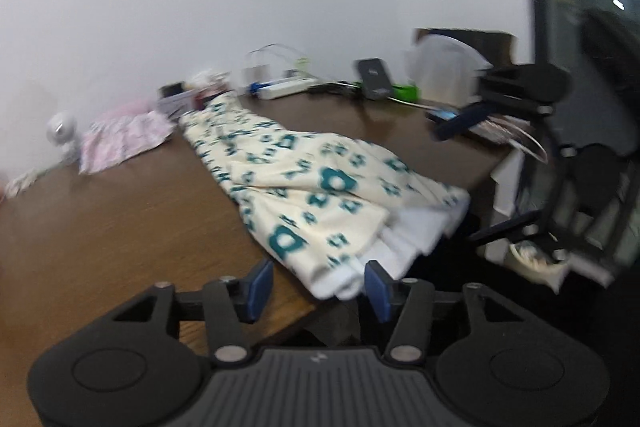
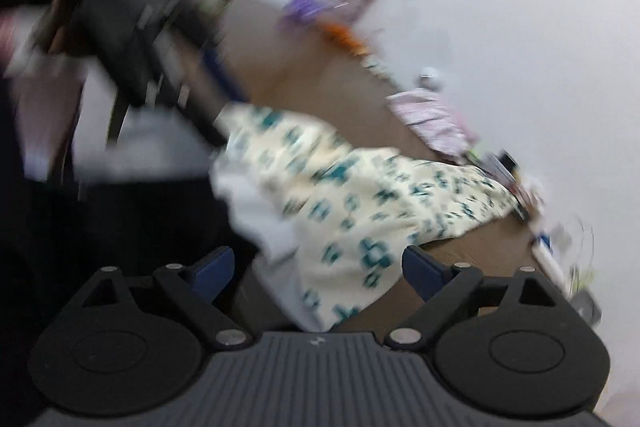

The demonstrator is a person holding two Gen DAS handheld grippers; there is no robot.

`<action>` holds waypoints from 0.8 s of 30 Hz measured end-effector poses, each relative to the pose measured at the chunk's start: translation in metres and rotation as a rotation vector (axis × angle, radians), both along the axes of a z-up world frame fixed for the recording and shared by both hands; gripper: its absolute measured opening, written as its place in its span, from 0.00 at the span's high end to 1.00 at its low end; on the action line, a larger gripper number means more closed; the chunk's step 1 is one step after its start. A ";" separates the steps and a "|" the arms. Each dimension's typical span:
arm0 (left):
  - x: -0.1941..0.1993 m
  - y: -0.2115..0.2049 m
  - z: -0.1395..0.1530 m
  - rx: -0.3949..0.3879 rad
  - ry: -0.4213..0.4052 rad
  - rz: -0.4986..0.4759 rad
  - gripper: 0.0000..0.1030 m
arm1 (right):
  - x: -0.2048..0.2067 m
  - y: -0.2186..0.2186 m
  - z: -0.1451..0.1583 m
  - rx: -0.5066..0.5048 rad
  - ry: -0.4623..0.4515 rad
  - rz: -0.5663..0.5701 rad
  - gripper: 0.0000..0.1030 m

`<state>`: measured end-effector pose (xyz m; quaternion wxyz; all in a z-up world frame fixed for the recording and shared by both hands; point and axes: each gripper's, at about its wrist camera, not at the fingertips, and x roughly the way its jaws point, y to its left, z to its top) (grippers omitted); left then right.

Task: Fold clothes

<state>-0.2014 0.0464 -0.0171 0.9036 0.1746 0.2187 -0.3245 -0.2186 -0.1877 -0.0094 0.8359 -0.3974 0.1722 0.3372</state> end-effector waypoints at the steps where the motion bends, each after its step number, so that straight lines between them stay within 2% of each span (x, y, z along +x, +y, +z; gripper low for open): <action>1: -0.003 -0.002 -0.004 0.020 -0.023 -0.026 0.47 | 0.000 0.004 -0.009 -0.053 -0.025 0.016 0.14; 3: -0.007 -0.009 -0.011 0.056 -0.064 -0.068 0.45 | 0.002 0.010 -0.021 -0.132 -0.053 0.044 0.27; 6: -0.005 -0.017 -0.016 0.075 -0.088 -0.089 0.45 | 0.014 0.008 -0.016 -0.090 0.014 0.042 0.45; 7: -0.004 -0.020 -0.017 0.080 -0.094 -0.096 0.45 | 0.019 0.006 -0.013 -0.069 0.041 0.038 0.57; 11: 0.003 -0.029 -0.020 0.101 -0.115 -0.116 0.46 | 0.033 -0.002 -0.001 0.000 0.141 0.036 0.62; 14: 0.008 -0.031 -0.020 0.092 -0.101 -0.130 0.56 | 0.037 -0.013 0.010 0.062 0.221 0.043 0.78; 16: 0.010 -0.031 -0.019 0.100 -0.103 -0.137 0.64 | 0.042 -0.020 0.016 0.107 0.276 0.049 0.83; 19: 0.016 -0.031 -0.017 0.106 -0.082 -0.162 0.65 | 0.048 -0.026 0.017 0.158 0.323 0.044 0.85; 22: 0.019 -0.030 -0.014 0.108 -0.063 -0.189 0.70 | 0.049 -0.030 0.021 0.206 0.354 0.039 0.97; 24: 0.023 -0.028 -0.013 0.104 -0.047 -0.206 0.70 | 0.052 -0.033 0.022 0.219 0.369 0.035 0.97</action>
